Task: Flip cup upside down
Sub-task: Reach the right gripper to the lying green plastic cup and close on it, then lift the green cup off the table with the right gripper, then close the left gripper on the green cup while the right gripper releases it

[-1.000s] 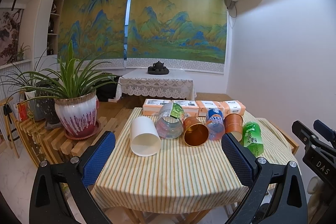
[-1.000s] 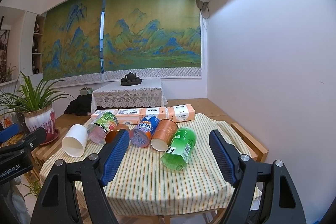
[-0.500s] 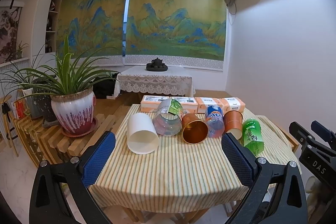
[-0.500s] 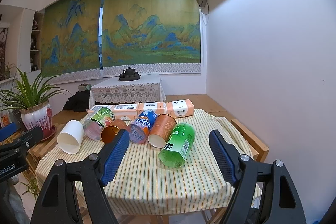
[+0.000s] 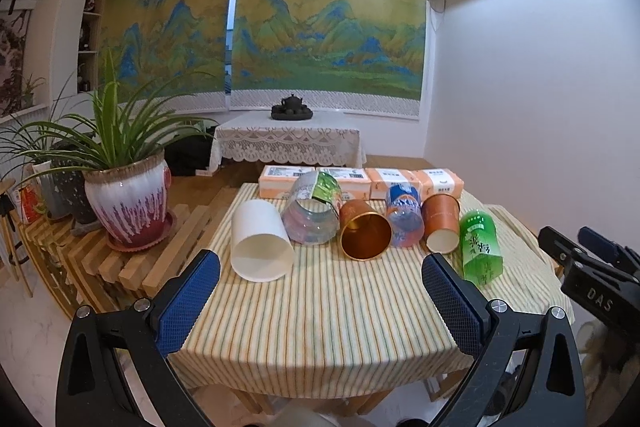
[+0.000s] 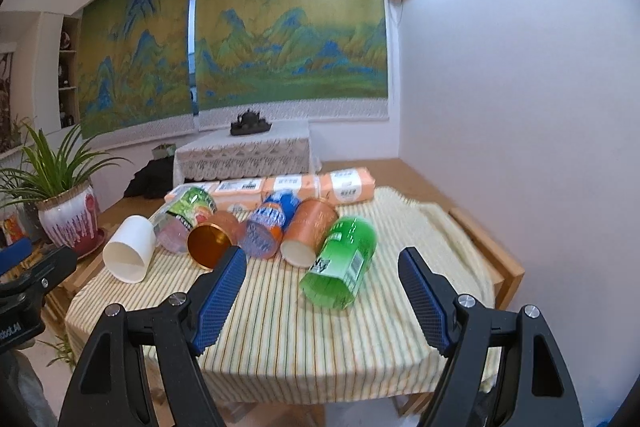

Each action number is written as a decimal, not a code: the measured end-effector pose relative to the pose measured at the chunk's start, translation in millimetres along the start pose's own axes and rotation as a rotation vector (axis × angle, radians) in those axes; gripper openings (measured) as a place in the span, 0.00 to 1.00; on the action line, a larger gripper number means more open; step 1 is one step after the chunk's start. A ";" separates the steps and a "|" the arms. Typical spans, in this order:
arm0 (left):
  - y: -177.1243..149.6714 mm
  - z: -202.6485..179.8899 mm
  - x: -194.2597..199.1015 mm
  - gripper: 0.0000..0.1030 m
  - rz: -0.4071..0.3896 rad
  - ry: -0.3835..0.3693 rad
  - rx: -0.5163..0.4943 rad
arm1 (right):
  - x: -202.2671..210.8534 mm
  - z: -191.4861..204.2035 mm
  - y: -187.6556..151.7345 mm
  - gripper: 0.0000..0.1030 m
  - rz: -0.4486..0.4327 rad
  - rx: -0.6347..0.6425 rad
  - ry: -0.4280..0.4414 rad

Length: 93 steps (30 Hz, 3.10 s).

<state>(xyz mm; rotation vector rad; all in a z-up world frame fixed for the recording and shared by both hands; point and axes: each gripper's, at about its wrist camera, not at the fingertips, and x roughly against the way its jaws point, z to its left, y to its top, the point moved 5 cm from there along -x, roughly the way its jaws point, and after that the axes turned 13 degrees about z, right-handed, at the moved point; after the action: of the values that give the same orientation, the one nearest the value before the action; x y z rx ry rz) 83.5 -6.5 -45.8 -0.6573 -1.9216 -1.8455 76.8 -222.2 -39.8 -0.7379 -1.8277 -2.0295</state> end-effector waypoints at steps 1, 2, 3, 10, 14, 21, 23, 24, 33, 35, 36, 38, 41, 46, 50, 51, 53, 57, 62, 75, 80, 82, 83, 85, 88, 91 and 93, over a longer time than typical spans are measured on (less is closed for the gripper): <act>-0.2 -0.2 -2.3 0.99 0.005 -0.001 0.000 | -6.1 -3.4 0.5 0.73 0.023 -0.010 0.011; -0.5 -0.2 -4.3 0.99 0.008 -0.002 0.001 | -10.8 -6.2 1.1 0.73 0.038 -0.018 0.019; -0.7 -0.1 -7.3 0.99 0.015 -0.003 0.001 | -15.9 -9.1 1.9 0.73 0.058 -0.025 0.033; -3.2 3.0 -22.6 0.99 0.060 -0.027 0.012 | -51.4 -31.1 9.3 0.73 0.184 -0.096 0.139; -4.4 0.5 -27.3 0.99 0.068 -0.028 -0.004 | -79.5 -44.7 16.1 0.73 0.272 -0.158 0.210; -4.6 2.7 -31.5 0.99 0.083 -0.031 0.001 | -120.3 -65.6 29.4 0.73 0.359 -0.228 0.254; -5.0 4.1 -35.0 0.99 0.095 -0.031 0.005 | -131.5 -70.1 32.9 0.73 0.388 -0.246 0.274; -5.5 4.9 -36.1 0.99 0.099 -0.032 0.007 | -136.6 -71.6 34.8 0.73 0.399 -0.253 0.282; -7.9 7.9 -41.3 0.99 0.119 -0.023 0.011 | -184.3 -75.9 44.5 0.72 0.542 -0.315 0.373; -7.6 9.3 -41.7 0.99 0.120 -0.018 0.013 | -197.4 -75.4 43.8 0.72 0.584 -0.336 0.389; -7.4 10.9 -41.8 0.99 0.120 -0.014 0.015 | -204.0 -75.4 43.3 0.72 0.605 -0.352 0.408; -6.9 14.2 -41.9 0.99 0.118 -0.007 0.020 | -213.7 -75.9 42.7 0.72 0.633 -0.383 0.443; -6.1 19.2 -41.9 0.99 0.115 0.003 0.031 | -224.4 -78.7 40.7 0.70 0.653 -0.418 0.454; -6.2 23.1 -42.7 0.99 0.118 0.009 0.040 | -231.3 -82.0 35.5 0.60 0.676 -0.434 0.459; -7.7 21.4 -44.1 0.99 0.122 0.007 0.036 | -230.8 -83.8 35.1 0.60 0.672 -0.438 0.462; -8.2 20.7 -44.1 0.99 0.122 0.006 0.034 | -230.8 -83.5 34.5 0.59 0.676 -0.444 0.469; -8.4 20.0 -44.5 0.99 0.121 0.008 0.031 | -230.2 -83.8 31.9 0.57 0.688 -0.469 0.486; -8.6 22.6 -44.2 0.99 0.120 0.005 0.033 | -226.4 -86.6 26.3 0.56 0.697 -0.538 0.513; -9.8 27.2 -43.0 0.99 0.120 0.001 0.040 | -205.6 -79.5 16.4 0.56 0.686 -0.589 0.560; -15.3 51.2 -44.6 0.99 0.168 -0.028 0.084 | -175.7 30.1 -4.7 0.56 0.737 -0.446 0.651; -13.1 60.6 -50.5 0.99 0.201 -0.038 0.098 | -187.2 52.6 -6.5 0.56 0.765 -0.380 0.627; -11.1 60.9 -55.7 0.99 0.223 -0.060 0.101 | -188.9 55.5 -3.7 0.57 0.758 -0.354 0.616; -9.8 60.1 -59.0 0.99 0.237 -0.076 0.103 | -190.0 54.3 -4.0 0.57 0.755 -0.344 0.611; -7.2 58.2 -65.6 0.99 0.264 -0.106 0.107 | -192.4 54.8 -0.7 0.57 0.749 -0.314 0.599; -1.9 51.0 -74.0 0.99 0.303 -0.145 0.092 | -192.6 54.5 2.2 0.58 0.740 -0.273 0.586; 7.9 39.7 -80.7 0.99 0.329 -0.154 0.051 | -183.6 49.3 6.5 0.63 0.711 -0.255 0.592; 17.4 29.6 -87.2 0.99 0.358 -0.162 0.017 | -176.4 46.4 10.0 0.63 0.688 -0.247 0.599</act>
<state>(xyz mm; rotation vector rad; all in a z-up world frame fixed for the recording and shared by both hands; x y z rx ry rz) 165.5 18.0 -83.9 -1.0946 -1.7707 -1.5915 234.5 -196.9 -128.5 -0.6097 -0.8462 -1.7442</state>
